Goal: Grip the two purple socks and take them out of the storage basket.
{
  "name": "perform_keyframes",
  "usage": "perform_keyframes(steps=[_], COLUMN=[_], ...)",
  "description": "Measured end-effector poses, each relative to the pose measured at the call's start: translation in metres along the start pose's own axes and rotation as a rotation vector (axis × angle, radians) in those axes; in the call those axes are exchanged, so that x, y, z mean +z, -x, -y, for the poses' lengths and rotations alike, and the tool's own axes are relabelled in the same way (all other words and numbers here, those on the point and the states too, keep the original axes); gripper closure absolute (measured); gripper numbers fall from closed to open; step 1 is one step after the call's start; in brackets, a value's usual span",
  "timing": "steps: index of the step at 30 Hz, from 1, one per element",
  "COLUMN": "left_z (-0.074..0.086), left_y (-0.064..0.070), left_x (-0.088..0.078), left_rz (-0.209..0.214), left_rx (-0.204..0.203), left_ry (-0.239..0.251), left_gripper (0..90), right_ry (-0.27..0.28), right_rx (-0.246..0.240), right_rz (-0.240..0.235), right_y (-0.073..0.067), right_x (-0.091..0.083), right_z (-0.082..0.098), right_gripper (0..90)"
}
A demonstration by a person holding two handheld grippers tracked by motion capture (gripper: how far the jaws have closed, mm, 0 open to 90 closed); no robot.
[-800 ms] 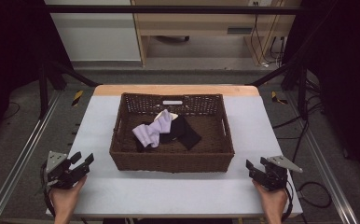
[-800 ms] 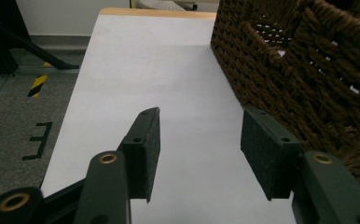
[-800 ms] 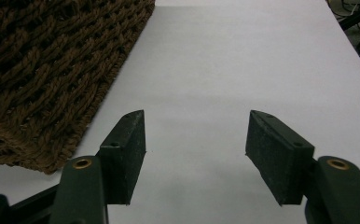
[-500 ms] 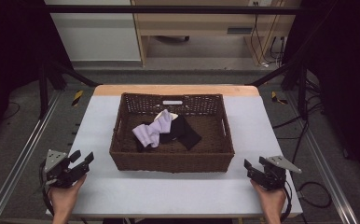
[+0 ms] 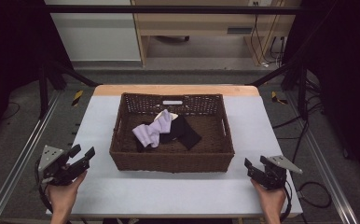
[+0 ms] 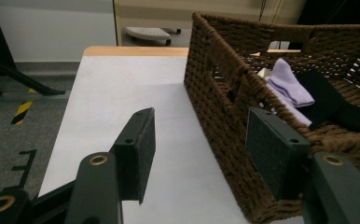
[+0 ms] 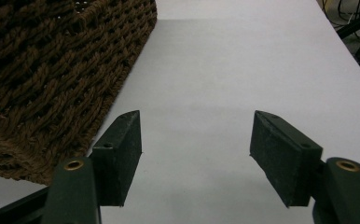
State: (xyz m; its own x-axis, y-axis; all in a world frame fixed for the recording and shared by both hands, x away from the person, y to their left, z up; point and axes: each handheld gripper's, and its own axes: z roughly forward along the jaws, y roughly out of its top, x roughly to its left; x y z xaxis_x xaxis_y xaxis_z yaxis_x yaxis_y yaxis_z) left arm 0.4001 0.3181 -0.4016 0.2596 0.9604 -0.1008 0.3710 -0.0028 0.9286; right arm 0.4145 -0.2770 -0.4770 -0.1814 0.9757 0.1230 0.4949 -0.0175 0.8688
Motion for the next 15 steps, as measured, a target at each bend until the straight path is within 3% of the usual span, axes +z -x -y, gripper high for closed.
perform_keyframes(steps=[15], left_z=[-0.014], left_y=[0.021], left_x=[-0.002], left_rz=[0.056], left_rx=[0.049], left_ry=[0.011], left_gripper=[41.5], right_ry=[0.046], right_rx=[0.004], right_rz=[-0.018], right_y=[0.003], right_x=[-0.008], right_z=[-0.001], right_gripper=[45.5])
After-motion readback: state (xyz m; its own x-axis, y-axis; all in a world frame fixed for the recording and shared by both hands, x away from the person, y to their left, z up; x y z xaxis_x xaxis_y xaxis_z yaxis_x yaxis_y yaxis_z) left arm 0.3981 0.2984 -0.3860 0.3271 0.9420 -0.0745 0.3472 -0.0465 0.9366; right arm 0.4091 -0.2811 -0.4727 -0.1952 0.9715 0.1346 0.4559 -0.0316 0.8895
